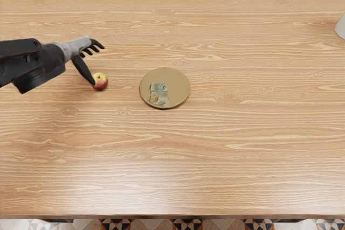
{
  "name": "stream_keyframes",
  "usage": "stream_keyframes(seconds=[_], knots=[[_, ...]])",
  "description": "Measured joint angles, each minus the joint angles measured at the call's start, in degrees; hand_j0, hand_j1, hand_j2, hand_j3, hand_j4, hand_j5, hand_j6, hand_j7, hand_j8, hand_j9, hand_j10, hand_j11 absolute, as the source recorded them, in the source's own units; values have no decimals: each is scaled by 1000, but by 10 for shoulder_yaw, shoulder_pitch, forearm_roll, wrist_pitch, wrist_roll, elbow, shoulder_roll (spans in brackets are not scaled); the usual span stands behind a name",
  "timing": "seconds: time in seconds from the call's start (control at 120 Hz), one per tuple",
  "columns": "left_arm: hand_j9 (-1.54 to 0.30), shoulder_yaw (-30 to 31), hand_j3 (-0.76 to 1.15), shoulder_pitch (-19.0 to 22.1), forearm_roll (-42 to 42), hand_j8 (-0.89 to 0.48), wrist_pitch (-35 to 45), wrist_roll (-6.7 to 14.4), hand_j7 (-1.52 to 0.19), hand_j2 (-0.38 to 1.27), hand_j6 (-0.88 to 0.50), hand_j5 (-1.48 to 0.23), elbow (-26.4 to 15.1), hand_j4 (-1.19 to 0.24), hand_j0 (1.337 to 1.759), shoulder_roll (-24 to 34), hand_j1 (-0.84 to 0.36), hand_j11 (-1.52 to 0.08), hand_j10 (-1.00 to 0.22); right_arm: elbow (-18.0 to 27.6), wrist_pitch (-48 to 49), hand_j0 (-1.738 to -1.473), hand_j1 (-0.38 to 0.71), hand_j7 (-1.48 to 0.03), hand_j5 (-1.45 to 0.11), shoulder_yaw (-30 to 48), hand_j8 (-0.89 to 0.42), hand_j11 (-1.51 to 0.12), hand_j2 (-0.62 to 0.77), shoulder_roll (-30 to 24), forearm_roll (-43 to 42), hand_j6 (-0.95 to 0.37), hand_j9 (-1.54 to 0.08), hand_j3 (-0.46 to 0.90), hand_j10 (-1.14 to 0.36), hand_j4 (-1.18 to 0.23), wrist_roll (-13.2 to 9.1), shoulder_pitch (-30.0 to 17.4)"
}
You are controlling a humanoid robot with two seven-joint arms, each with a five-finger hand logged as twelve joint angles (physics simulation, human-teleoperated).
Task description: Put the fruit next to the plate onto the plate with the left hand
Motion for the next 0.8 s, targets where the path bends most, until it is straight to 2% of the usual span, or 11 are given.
stream_keyframes(seconds=[0.183,0.283,0.492,0.8], knots=[[-331,42,0,-10,-1,-257,69,0,-331,53,-257,-331,-76,-256,1658,-1,45,-331,-256,0,0,-1658,-311,-41,-41,0,-32,-41,-6,0,0,-32,-41,0,-32,-32,0,0],[-348,51,0,-10,-3,-269,92,0,-348,55,-269,-348,-98,-269,1658,-1,29,-347,-268,0,0,-1658,-311,-41,-41,0,-32,-41,-6,0,0,-32,-41,0,-32,-32,0,0],[-432,67,0,-8,-4,-333,139,0,-432,68,-333,-432,-95,-333,1658,-19,-48,-432,-333,0,0,-1658,-311,-41,-41,0,-32,-41,-6,0,0,-32,-41,0,-32,-32,0,0],[-569,77,0,2,-3,-439,149,0,-569,89,-439,-569,-85,-439,1658,-30,-175,-569,-439,0,0,-1658,-311,-41,-41,0,-31,-41,-6,0,0,-31,-41,0,-31,-32,0,0]])
